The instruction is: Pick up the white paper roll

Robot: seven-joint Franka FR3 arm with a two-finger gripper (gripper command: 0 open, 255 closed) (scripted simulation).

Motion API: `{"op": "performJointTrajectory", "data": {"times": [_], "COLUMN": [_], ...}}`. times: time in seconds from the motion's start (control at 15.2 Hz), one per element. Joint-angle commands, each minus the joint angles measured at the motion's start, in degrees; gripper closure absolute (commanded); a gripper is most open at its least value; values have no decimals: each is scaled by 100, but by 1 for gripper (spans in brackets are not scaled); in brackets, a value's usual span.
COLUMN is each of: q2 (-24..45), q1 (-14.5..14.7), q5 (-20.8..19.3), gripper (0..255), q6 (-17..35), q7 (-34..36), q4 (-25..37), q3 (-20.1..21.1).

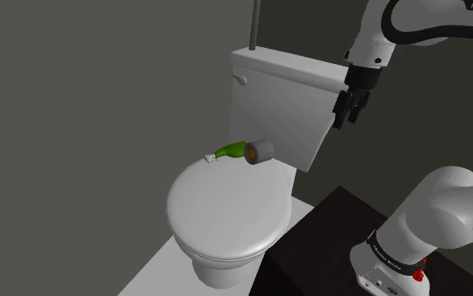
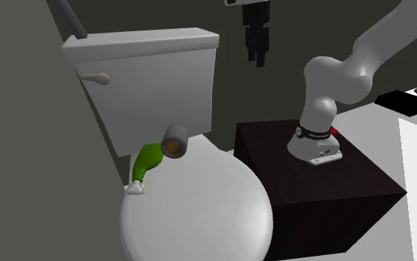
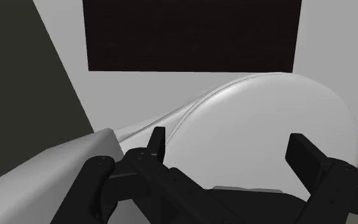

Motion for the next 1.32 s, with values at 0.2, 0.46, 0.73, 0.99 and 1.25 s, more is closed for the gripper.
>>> {"op": "performJointTrajectory", "data": {"times": [0.2,0.46,0.73,0.99,1.25], "q2": [923,2115,3249,4313,5309], "q1": [185,404,572,713,848], "q5": [-321,-688,-1017,-1355,-1728], "gripper": [0,0,0,0,0], "q6": [151,293,380,425,440], "q7": [-708,-1593,-2410,-3145,-3803], "q4": [446,1110,1823,2557,3288], "q3": [-157,-272,-272,-187,-46]}}
